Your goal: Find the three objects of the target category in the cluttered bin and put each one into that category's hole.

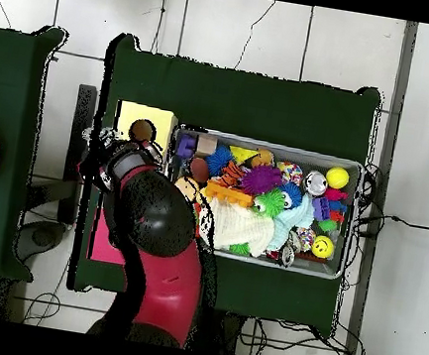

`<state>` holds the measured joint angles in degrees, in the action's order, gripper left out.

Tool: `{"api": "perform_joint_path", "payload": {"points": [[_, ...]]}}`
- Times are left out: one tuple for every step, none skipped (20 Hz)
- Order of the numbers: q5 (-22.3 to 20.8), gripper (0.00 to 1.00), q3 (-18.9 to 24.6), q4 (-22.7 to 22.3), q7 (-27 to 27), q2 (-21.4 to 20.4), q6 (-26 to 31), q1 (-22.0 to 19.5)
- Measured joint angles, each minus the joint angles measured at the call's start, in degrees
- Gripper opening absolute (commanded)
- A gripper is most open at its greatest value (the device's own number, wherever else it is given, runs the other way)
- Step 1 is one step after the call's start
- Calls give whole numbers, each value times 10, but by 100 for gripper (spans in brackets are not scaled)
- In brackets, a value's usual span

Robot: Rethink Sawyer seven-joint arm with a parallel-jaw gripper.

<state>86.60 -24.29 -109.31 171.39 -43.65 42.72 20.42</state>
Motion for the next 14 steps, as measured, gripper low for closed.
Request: {"api": "perform_joint_path", "payload": {"points": [[2,0,2,-1,0,-2,0,-3],[6,0,5,-1,0,-4,0,-5],[8,0,7,-1,0,-4,0,-6],[25,0,17,-3,-5,-6,0,-7],[33,0,21,-4,-7,-5,0,-6],[39,0,24,-4,-9,-5,0,-6],[46,0,28,-5,-12,-5,0,-5],[55,0,32,-5,-15,-5,0,-4],[66,0,37,-6,-19,-5,0,-3],[78,0,41,-7,-25,-4,0,-1],[92,0,46,-9,-34,-3,0,2],[106,0,51,-11,-43,-1,0,5],[114,0,54,-12,-50,0,0,6],[126,0,57,-15,-62,3,0,9]]}}
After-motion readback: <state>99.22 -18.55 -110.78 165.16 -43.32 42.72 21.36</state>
